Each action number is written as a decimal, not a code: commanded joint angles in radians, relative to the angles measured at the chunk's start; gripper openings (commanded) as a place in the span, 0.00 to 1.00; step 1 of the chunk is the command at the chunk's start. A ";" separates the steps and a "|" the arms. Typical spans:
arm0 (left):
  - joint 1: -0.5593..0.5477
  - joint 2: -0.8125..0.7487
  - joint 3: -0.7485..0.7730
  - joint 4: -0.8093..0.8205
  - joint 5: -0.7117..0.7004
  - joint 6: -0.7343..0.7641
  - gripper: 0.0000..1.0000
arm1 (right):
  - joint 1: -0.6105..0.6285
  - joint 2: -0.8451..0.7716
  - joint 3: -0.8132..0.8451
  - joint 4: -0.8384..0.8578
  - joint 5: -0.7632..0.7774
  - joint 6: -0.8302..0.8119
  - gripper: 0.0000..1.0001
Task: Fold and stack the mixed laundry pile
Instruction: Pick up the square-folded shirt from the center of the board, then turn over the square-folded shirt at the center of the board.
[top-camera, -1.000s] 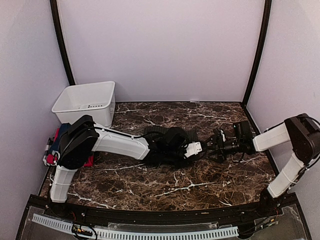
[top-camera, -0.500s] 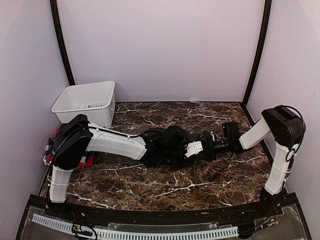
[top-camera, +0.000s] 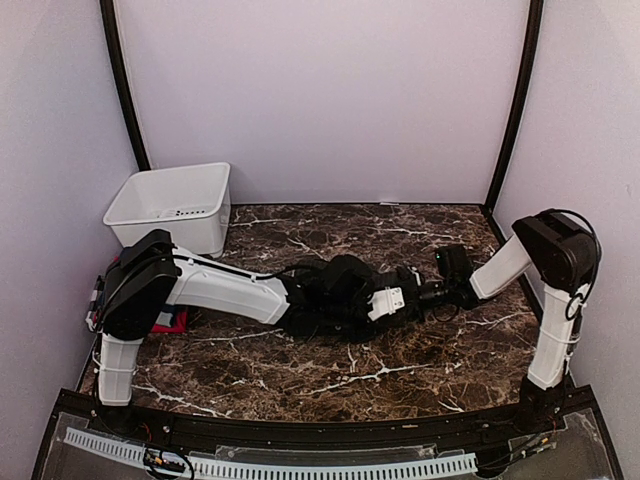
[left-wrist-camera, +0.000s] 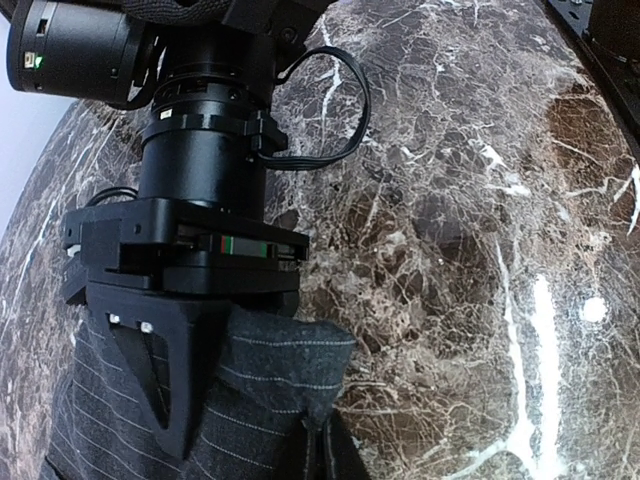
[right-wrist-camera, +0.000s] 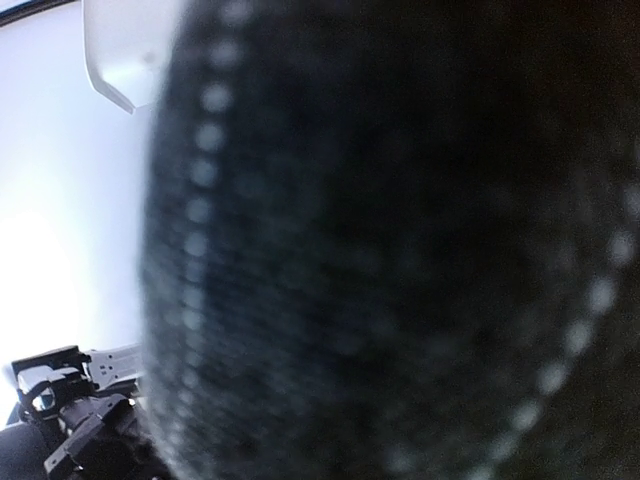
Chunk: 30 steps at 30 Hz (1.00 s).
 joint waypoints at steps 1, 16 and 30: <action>-0.013 -0.069 -0.004 0.018 -0.043 -0.008 0.18 | 0.002 -0.081 0.044 -0.236 0.058 -0.152 0.10; 0.047 -0.299 -0.205 -0.028 -0.141 -0.249 0.87 | -0.227 -0.434 0.446 -1.385 0.798 -0.890 0.00; 0.130 -0.487 -0.383 0.019 -0.120 -0.318 0.88 | -0.251 -0.397 0.813 -1.739 1.778 -1.004 0.00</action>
